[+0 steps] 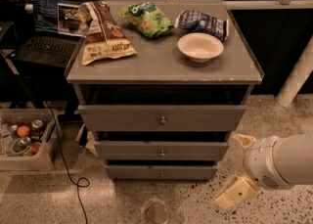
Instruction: Open bottom drawer
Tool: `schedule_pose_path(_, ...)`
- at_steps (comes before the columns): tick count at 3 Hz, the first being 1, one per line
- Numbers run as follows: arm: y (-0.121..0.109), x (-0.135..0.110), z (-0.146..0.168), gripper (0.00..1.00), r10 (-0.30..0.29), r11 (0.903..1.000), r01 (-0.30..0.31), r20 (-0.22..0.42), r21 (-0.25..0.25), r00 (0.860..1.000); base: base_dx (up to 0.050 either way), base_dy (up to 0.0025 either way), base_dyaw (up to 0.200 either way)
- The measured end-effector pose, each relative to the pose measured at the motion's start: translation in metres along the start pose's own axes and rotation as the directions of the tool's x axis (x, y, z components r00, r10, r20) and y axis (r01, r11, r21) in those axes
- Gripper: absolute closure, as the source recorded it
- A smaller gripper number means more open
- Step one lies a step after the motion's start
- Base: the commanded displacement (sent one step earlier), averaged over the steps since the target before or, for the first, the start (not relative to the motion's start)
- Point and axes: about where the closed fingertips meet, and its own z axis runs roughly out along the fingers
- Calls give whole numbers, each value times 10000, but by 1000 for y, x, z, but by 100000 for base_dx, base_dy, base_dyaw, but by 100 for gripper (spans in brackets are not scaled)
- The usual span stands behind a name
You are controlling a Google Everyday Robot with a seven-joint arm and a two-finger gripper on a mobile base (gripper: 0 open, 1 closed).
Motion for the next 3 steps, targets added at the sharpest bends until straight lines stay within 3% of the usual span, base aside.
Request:
schedule_pose_path(1, 4, 15, 21, 0, 213, 9998, -213, -162, -5, 9996, 0, 0, 0)
schedule_pose_path(2, 5, 28, 52, 0, 276, 9990, -270, 168, -353, 9995, 0, 0, 0)
schedule_pose_path(3, 1, 38, 94, 0, 216, 9944, -167, 460, -1039, 9987, 0, 0, 0)
